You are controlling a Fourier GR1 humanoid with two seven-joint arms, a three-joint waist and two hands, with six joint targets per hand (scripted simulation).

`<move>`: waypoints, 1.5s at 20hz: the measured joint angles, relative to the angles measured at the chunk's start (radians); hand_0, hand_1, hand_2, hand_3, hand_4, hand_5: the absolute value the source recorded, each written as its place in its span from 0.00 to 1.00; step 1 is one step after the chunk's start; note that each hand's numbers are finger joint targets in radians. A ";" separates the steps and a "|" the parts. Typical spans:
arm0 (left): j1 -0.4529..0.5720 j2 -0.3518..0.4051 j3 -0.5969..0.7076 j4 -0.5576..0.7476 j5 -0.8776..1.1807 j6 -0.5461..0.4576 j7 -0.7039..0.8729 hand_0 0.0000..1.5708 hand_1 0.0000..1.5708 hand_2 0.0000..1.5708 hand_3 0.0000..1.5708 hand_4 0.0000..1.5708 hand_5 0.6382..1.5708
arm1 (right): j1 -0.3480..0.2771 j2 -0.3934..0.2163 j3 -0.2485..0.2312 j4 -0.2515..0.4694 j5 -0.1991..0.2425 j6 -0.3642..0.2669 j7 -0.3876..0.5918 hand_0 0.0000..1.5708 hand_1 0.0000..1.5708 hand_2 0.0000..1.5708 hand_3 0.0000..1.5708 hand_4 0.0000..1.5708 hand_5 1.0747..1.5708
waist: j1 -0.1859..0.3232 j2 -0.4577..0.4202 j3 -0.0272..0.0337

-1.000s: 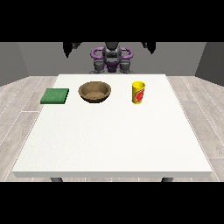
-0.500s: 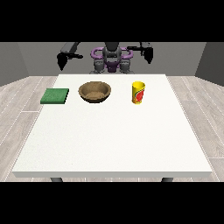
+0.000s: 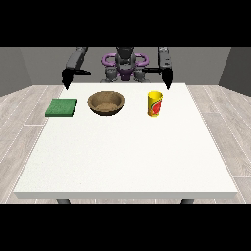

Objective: Pick the cup and pour the ball into the bowl, then pick the bowl and place it on the pad

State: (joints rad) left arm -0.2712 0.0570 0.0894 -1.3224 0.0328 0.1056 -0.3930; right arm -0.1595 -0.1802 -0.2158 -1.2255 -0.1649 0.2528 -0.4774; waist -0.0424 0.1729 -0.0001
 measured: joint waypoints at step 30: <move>-0.325 0.149 0.235 0.516 0.031 0.107 -0.459 0.88 0.88 1.00 1.00 0.75 0.96 | -0.207 -0.132 -0.044 0.201 -0.018 0.130 -0.261 0.00 0.00 0.10 0.00 0.05 0.95 | -0.138 0.306 0.0133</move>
State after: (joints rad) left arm -0.5963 0.2062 0.3247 -0.8060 0.0639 0.2130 -0.8524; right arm -0.3666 -0.3123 -0.2597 -1.0240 -0.1833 0.3827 -0.7383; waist -0.1803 0.4786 0.0132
